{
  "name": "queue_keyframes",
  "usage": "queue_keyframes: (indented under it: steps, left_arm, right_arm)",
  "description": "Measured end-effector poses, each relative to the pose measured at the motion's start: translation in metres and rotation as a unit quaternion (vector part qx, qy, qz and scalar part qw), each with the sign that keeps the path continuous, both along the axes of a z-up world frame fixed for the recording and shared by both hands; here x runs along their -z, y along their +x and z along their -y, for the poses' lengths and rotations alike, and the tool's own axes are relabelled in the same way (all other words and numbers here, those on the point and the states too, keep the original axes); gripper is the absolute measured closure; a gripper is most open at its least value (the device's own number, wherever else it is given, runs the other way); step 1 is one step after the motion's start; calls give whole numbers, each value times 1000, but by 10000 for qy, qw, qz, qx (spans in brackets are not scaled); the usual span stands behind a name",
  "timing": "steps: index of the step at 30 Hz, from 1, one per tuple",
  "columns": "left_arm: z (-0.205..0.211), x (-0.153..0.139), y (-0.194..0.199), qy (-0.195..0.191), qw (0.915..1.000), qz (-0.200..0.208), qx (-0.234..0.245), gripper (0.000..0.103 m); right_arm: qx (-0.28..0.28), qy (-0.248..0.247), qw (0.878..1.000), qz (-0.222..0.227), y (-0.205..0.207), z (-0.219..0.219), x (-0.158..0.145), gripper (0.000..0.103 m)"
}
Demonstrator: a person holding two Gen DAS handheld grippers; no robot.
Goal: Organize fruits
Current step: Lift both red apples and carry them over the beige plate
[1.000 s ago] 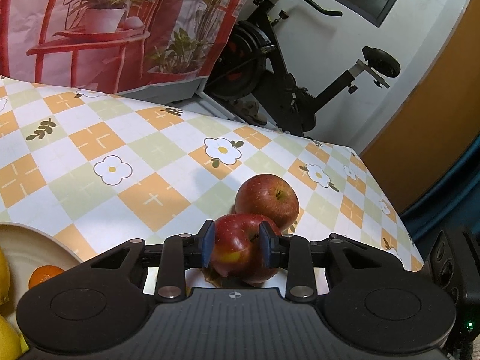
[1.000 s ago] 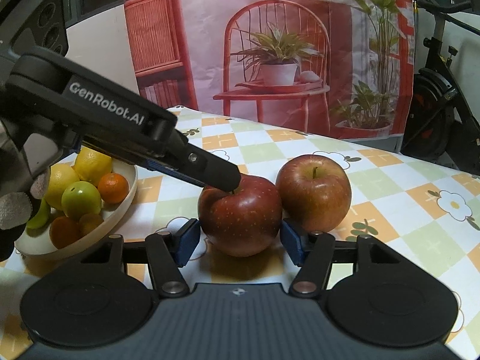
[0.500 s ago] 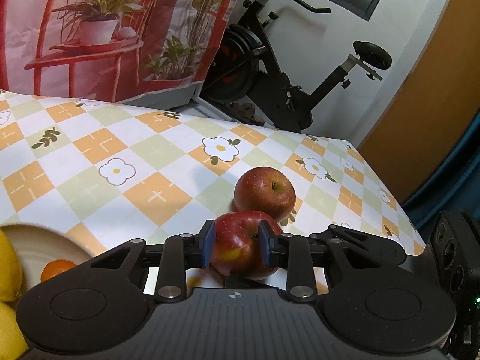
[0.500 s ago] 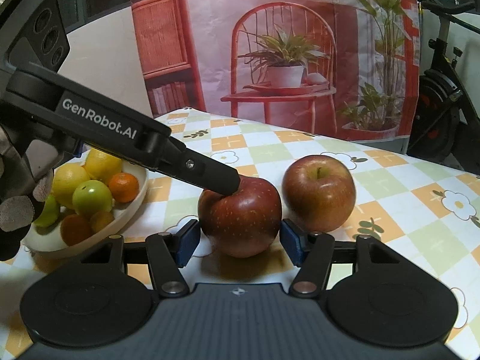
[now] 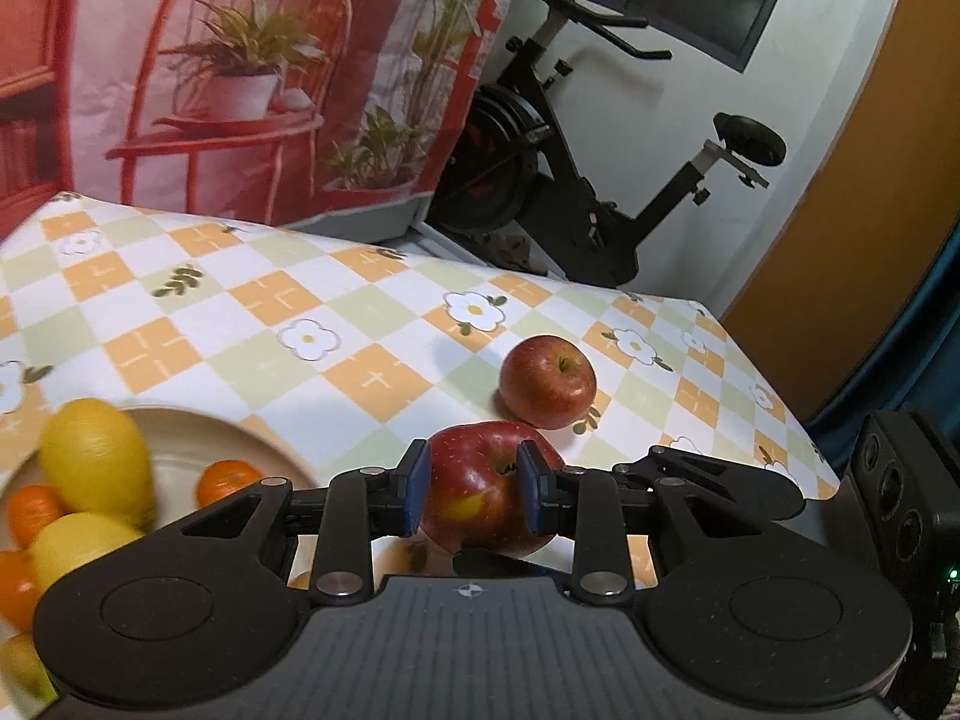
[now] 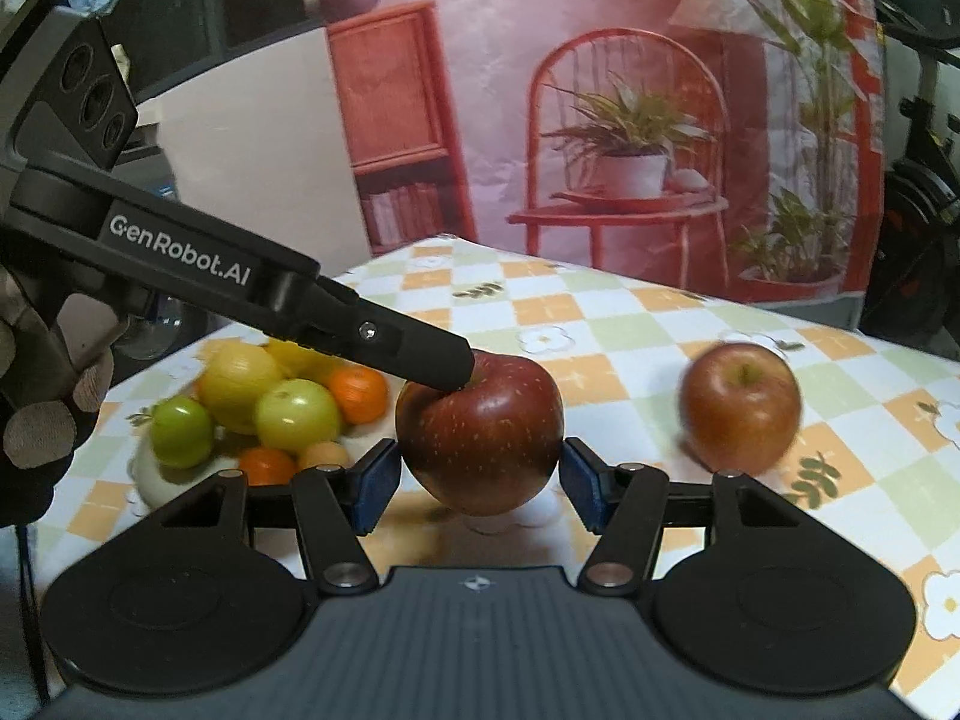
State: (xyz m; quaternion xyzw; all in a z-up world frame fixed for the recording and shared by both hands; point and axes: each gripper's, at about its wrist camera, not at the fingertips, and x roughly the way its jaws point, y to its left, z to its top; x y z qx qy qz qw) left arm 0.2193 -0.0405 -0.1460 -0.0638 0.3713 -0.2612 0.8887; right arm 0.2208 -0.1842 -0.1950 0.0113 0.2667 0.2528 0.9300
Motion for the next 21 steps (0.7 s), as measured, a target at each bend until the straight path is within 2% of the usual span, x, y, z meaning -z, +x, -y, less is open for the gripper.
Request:
queue_keyframes:
  steps: [8,16,21]
  left_arm:
    - [-38,-19,-15,65,9994,142,-299,70]
    - [-67,-25,-15,95,9983,140,-556,70]
    - [-75,-28,-19,51,9979,111,-631,70]
  right_arm:
    - [-408,20,9990,163,-2,-41,-16,42]
    - [-774,-28,9968,204,7,-83,-22,42]
    - [-880,9,9959,213,10,-94,-24,42]
